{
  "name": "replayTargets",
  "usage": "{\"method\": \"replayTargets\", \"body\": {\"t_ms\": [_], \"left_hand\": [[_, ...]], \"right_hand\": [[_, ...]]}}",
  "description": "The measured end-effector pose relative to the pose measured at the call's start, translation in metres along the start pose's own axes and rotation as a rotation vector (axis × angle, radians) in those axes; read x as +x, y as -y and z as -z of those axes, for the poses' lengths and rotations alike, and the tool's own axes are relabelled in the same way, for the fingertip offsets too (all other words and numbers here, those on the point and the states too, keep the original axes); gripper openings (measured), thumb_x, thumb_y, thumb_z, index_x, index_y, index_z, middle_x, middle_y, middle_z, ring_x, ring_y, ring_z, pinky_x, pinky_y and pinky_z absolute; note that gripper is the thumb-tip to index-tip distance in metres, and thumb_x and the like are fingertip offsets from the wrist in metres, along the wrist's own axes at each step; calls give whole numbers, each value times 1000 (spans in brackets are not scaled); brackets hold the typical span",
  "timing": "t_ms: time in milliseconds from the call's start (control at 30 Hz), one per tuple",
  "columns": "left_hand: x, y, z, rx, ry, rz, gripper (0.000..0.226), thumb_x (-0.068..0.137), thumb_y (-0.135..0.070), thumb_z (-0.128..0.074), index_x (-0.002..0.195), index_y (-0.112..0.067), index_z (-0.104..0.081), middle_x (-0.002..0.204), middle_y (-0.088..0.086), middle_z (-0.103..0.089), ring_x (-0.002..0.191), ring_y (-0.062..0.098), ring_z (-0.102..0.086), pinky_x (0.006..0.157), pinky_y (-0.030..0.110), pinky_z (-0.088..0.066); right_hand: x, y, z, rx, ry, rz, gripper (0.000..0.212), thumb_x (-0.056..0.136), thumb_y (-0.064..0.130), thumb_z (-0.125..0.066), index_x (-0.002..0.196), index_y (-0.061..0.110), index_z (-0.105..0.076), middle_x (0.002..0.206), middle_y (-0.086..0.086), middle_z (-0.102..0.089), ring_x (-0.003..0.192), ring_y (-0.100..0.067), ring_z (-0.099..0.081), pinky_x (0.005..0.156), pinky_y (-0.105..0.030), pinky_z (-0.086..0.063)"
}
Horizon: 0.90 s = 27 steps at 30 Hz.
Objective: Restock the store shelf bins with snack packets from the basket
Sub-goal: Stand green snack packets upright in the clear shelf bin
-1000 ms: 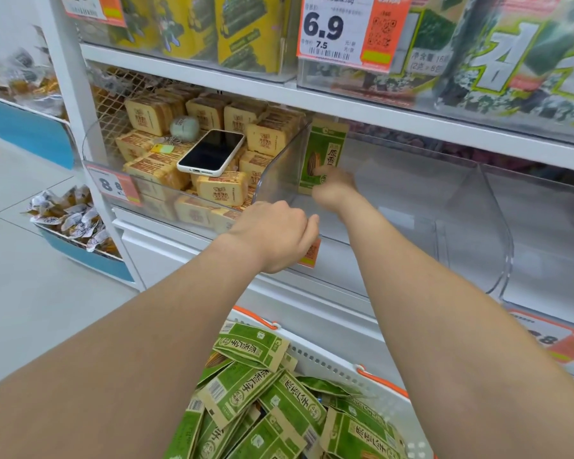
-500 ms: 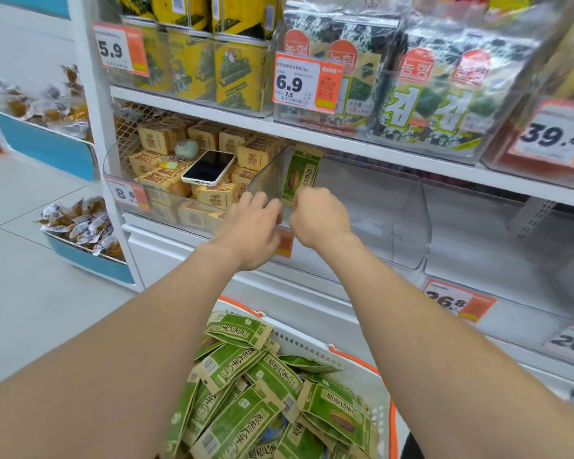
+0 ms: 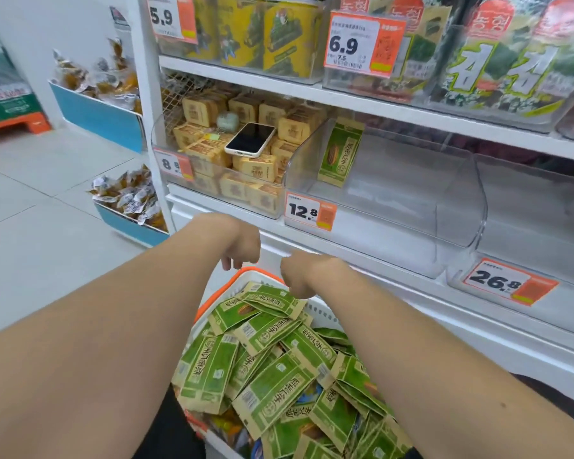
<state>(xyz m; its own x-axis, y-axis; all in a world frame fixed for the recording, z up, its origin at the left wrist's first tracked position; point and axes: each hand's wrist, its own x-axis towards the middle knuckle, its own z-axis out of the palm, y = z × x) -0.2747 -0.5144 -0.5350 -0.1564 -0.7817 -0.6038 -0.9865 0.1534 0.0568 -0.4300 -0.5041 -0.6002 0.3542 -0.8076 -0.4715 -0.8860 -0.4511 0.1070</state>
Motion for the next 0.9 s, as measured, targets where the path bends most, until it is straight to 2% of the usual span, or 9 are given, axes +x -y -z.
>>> {"method": "replayTargets", "body": {"t_ms": [33, 133, 233, 333, 467, 533, 633, 800, 900], "left_hand": [[9, 2, 1, 0, -19, -10, 26, 104, -21, -45, 121, -14, -63, 105, -1, -73, 92, 18, -76, 70, 30, -52], [34, 4, 1, 32, -38, -49, 32, 100, -19, -43, 121, -16, -68, 105, -1, -74, 85, 15, -77, 82, 35, -60], [48, 3, 1, 58, -5, -53, 36, 96, -23, -43, 120, -22, -69, 103, -4, -77, 83, 14, -78, 89, 42, -61], [60, 2, 6, 71, -19, -62, 38, 89, -27, -46, 117, -25, -72, 100, -3, -78, 86, 18, -78, 92, 43, -60], [60, -6, 11, 52, -52, -113, 38, 93, -23, -47, 125, -23, -68, 103, -3, -77, 85, 14, -77, 93, 44, -60], [52, -14, 15, 26, -45, -154, 40, 99, -15, -45, 133, -22, -64, 111, -5, -73, 91, 14, -76, 97, 45, -58], [41, -19, 17, 29, -35, -197, 43, 104, -6, -46, 141, -22, -61, 118, -4, -65, 95, 14, -74, 101, 41, -56], [33, 1, 17, 148, -142, -85, 45, 94, 0, -52, 135, -13, -62, 136, 10, -64, 108, 25, -65, 101, 42, -54], [26, 6, 19, 89, -118, -120, 47, 92, -20, -75, 136, -22, -61, 140, 3, -63, 112, 24, -62, 102, 40, -52]], "right_hand": [[10, 4, -5, -4, 18, 15, 4, 91, 12, -61, 92, 15, -61, 106, -8, -62, 100, -30, -62, 76, -39, -56], [39, 15, -21, -57, 92, 47, 48, 89, 25, -74, 133, 15, -57, 126, -8, -59, 104, -27, -62, 70, -35, -50], [49, 32, -33, -304, 164, 152, 41, 92, 28, -76, 127, 13, -61, 123, -3, -62, 102, -25, -63, 72, -33, -45], [56, 45, -44, -366, 106, 203, 31, 103, 2, -46, 128, 7, -64, 125, -5, -65, 113, -29, -64, 83, -34, -50], [59, 47, -46, -393, 60, 223, 29, 99, -8, -40, 103, 6, -66, 110, -6, -66, 90, -29, -56, 77, -36, -52], [57, 44, -37, -357, 36, 209, 19, 98, -8, -45, 98, 2, -61, 106, -7, -62, 91, -32, -54, 73, -36, -45], [47, 36, -17, -224, -36, 170, 28, 97, -4, -52, 125, 0, -58, 126, -16, -57, 105, -36, -60, 74, -39, -43], [31, 1, 12, -16, -210, 20, 18, 85, 20, -69, 100, 18, -59, 94, -4, -57, 80, -27, -57, 64, -34, -50], [12, -18, 35, 175, -335, 1, 13, 77, 19, -62, 85, 17, -72, 76, 1, -65, 78, -26, -66, 62, -32, -57]]}}
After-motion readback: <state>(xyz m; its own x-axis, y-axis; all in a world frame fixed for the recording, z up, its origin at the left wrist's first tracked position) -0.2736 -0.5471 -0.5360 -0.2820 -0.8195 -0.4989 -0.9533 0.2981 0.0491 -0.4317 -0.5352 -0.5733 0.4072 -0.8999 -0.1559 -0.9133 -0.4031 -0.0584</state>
